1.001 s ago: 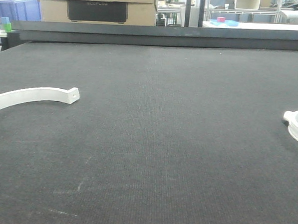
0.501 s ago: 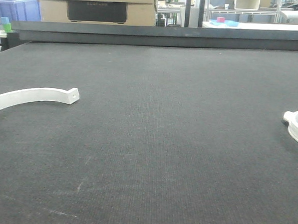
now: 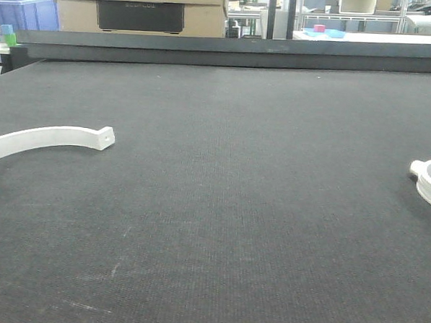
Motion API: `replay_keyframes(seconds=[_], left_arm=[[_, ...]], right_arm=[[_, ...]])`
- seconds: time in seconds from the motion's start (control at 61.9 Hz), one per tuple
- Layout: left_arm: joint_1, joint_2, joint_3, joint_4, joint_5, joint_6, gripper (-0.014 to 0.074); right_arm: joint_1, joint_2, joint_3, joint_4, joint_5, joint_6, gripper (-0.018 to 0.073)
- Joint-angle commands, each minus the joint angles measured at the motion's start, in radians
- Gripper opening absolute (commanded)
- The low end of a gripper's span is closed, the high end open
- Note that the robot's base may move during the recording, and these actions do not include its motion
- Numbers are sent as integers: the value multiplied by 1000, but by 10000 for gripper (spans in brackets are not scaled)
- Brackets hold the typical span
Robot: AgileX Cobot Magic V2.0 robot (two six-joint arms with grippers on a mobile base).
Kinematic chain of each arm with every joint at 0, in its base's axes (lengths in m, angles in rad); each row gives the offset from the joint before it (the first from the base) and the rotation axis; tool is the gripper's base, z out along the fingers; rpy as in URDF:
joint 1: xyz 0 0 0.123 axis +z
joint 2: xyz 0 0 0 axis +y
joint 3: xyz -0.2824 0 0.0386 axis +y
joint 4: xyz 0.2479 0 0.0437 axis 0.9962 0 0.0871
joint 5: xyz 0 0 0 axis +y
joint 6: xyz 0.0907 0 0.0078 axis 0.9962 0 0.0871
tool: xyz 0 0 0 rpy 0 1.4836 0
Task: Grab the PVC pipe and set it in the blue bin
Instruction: 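Lower each open gripper over the end of its white pipe piece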
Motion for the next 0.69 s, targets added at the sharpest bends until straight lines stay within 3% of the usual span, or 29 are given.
replay_keyframes(seconds=[0.0, 0.436, 0.678], left_arm=[[0, 63, -11, -30, 31, 8, -111], [0, 209, -11, -68, 7, 8, -111], [0, 213, -11, -78, 18, 8, -111]], right_arm=[[-5, 87, -13, -1, 59, -8, -169], [-5, 311, -13, 4, 73, -8, -169], [-5, 317, -15, 132, 50, -8, -169]])
